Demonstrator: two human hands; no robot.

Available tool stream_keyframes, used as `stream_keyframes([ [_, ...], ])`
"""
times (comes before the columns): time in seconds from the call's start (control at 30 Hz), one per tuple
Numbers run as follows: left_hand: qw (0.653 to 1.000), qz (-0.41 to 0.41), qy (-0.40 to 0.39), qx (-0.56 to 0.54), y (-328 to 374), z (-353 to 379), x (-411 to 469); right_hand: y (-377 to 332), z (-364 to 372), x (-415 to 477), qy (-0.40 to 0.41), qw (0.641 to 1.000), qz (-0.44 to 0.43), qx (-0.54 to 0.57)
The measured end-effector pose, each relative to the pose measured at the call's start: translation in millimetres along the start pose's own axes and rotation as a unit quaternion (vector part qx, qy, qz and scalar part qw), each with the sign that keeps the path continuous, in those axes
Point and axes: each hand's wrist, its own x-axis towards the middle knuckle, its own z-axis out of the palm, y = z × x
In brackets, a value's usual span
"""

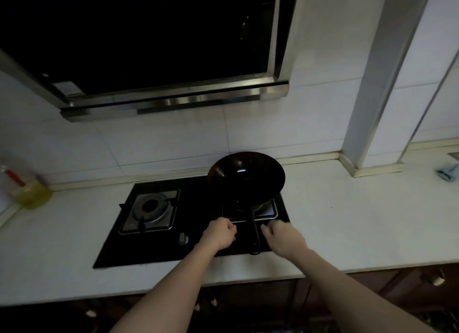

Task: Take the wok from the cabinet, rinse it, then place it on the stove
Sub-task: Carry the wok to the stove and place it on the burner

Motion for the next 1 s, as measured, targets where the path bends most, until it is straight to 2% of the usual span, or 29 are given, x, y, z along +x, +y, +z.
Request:
stream_keyframes([
  [0.1,0.993,0.063,0.016,0.094,16.8,-47.2,2.8,-23.3,-45.2,15.1,0.055,0.998,-0.035,-0.009],
  [0.2,0.974,0.125,0.071,0.175,44.1,-97.3,2.6,-57.5,-81.7,33.9,0.034,0.996,-0.079,-0.025],
  [0.3,0.963,0.154,0.099,0.199,52.6,-134.0,-1.0,-85.6,-103.6,47.3,0.047,0.994,-0.096,-0.033],
  [0.4,0.960,0.120,0.062,0.246,38.2,-154.6,-3.6,-99.0,-108.7,53.2,0.034,0.994,-0.088,-0.049],
  [0.5,0.955,0.070,0.018,0.288,19.9,-169.0,-3.8,-106.5,-107.9,53.0,0.004,0.991,-0.076,-0.113],
  [0.57,0.957,0.068,0.013,0.281,15.5,-174.0,-5.5,-112.5,-107.1,52.6,-0.003,0.987,-0.073,-0.143],
  [1.0,0.970,0.086,0.031,0.224,5.1,-189.5,-18.3,-135.3,-98.8,38.5,-0.002,0.982,-0.100,-0.161],
])
